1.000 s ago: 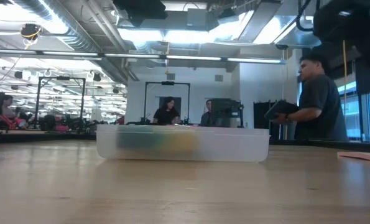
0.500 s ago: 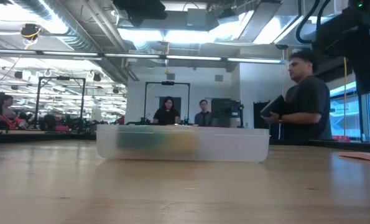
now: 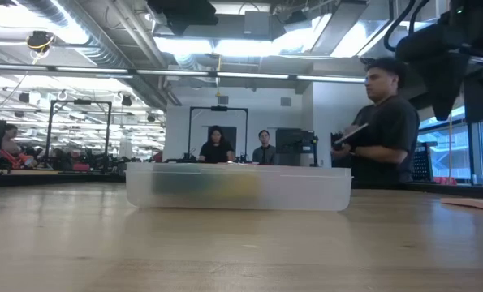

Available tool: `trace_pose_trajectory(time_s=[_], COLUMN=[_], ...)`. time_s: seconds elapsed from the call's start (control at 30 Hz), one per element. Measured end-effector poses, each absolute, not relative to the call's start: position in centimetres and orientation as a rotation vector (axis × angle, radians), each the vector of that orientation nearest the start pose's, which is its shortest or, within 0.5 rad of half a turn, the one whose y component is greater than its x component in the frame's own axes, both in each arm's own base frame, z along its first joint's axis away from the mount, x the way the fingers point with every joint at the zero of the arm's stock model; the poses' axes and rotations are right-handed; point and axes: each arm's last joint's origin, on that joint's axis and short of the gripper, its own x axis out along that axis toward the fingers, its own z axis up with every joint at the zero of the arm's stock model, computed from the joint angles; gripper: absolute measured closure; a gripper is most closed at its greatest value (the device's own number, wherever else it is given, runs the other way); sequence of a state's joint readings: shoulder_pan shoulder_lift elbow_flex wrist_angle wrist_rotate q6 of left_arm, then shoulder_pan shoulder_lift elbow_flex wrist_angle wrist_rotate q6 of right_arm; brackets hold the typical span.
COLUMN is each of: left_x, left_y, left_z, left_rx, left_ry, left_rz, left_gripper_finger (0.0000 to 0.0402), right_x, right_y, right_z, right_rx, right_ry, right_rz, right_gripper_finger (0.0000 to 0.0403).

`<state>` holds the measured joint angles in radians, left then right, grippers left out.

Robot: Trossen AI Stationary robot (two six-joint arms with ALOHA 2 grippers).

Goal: Pack school essentials
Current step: Put the sticky notes into the pencil case

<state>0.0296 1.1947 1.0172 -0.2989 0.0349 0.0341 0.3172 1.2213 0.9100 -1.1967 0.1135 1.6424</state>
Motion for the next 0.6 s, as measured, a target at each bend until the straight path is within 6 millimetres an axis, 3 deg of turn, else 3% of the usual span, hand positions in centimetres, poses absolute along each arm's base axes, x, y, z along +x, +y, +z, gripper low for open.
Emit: trace_pose_trajectory(time_s=[0.6], left_x=[26.1], left_y=[0.7], left_z=[32.0], left_rx=[0.018], left_ry=[0.476], left_rz=[-0.013], left_gripper_finger=[0.0302], right_x=[19.3], right_y=[5.4], right_z=[21.1], right_rx=[0.911], right_ry=[1.239], right_rz=[-1.228], right_gripper_finger=[0.0007])
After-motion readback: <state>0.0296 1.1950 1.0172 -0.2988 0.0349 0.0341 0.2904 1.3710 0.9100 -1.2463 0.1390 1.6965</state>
